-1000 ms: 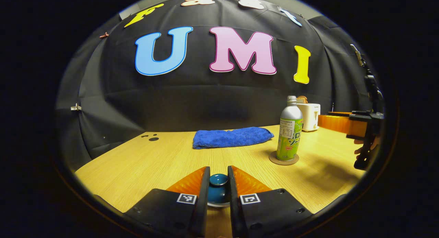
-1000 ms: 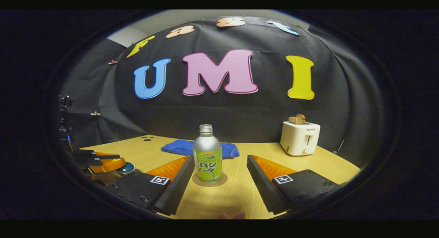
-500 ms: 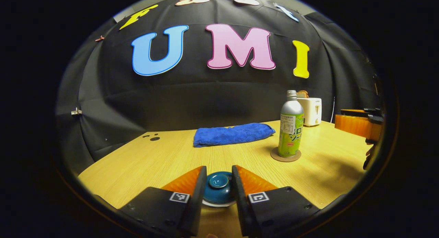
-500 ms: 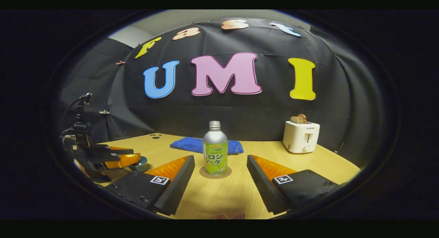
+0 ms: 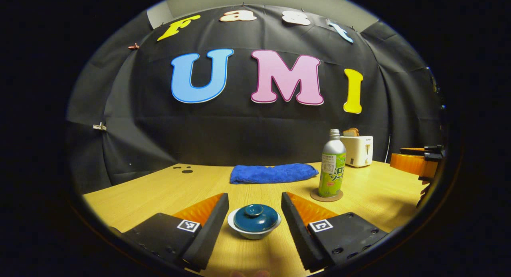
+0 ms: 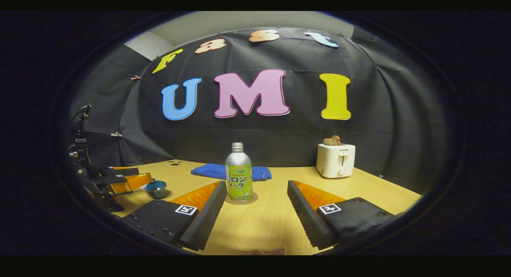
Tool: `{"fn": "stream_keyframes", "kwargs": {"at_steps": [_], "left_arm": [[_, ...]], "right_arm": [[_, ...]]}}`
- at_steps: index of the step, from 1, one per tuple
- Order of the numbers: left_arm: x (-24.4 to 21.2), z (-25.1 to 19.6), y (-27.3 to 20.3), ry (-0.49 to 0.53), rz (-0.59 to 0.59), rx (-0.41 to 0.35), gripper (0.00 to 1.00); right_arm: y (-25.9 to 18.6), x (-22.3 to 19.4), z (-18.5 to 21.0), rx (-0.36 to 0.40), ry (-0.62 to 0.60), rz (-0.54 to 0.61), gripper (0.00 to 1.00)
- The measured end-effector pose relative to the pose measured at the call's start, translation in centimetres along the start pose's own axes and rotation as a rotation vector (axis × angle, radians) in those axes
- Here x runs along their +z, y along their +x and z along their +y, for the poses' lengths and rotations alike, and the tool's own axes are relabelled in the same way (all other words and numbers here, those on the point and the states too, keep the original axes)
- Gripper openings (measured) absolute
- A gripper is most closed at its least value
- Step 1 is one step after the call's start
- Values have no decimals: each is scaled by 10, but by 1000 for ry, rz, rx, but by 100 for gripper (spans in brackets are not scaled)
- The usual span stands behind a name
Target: Open the teacup lid with one hand, grasp the water bottle and pour water into the teacup with the other hand; after pouring, place the water bottle on the coaster and then close the teacup lid.
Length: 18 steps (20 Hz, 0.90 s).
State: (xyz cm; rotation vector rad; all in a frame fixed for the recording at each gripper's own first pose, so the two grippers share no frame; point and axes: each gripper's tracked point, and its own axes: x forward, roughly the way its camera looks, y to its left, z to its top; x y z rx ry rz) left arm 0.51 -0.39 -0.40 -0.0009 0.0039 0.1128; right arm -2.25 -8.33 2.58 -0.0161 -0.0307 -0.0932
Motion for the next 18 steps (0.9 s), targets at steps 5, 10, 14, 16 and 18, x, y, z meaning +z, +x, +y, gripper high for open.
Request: {"fn": "stream_keyframes", "kwargs": {"at_steps": [5,10,14,16,18], "left_arm": [[0,10,-2,-1,4,77,93],[0,12,-4,-2,5,103,94],[-1,13,-4,-2,4,103,94],[-1,13,-4,-2,4,103,94],[-1,12,-4,-2,3,96,94]], "right_arm": [[-10,-10,5,7,0,-4,94],[-8,-18,9,13,24,10,94],[-1,-26,2,3,39,42,94],[0,-25,1,0,16,47,94],[0,-27,0,-2,8,48,90]]}}
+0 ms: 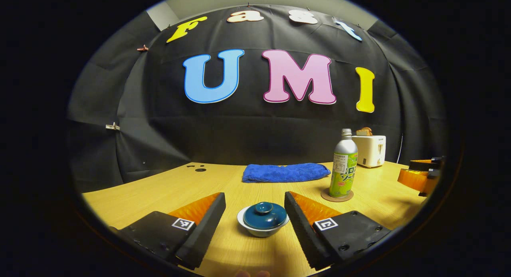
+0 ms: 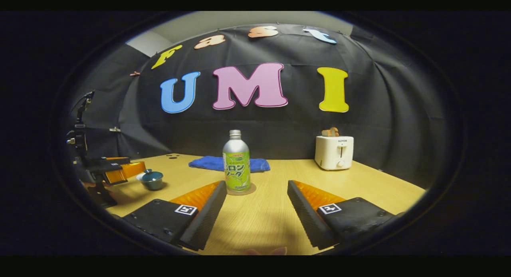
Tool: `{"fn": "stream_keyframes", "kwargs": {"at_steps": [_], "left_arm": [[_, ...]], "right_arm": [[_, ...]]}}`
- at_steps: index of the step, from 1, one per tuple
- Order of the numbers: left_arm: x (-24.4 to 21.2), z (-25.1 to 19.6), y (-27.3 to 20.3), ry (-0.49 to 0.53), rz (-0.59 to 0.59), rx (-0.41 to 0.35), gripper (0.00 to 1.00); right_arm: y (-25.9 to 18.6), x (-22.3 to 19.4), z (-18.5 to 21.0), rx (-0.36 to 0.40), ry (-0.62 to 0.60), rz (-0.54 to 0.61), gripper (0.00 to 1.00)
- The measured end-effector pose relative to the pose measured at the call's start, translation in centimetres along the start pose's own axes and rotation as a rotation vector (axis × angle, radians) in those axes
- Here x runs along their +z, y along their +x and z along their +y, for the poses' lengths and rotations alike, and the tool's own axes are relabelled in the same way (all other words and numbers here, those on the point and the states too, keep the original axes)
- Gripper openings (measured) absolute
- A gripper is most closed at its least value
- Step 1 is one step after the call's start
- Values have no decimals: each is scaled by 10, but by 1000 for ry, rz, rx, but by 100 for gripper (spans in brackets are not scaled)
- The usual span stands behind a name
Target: Open the teacup lid with one hand, grasp the water bottle and pour water into the teacup with the other hand; after pouring, place the water bottle on the coaster and then close the teacup lid.
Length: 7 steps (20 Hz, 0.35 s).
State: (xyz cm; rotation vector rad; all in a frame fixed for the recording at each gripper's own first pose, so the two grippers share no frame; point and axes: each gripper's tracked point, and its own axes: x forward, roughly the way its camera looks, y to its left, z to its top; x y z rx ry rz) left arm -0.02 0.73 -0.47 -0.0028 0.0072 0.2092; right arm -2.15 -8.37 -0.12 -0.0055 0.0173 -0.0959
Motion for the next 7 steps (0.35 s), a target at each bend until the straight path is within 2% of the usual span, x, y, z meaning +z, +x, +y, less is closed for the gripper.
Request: {"fn": "stream_keyframes", "kwargs": {"at_steps": [1,2,3,7], "left_arm": [[0,0,0,0,0,0,94],[0,0,0,1,0,0,94],[1,0,0,0,0,0,94],[0,0,0,1,0,0,94]], "right_arm": [[1,0,3,13,3,1,95],[2,0,8,33,2,3,91],[2,-1,11,54,3,6,95],[3,-1,12,70,4,5,95]]}}
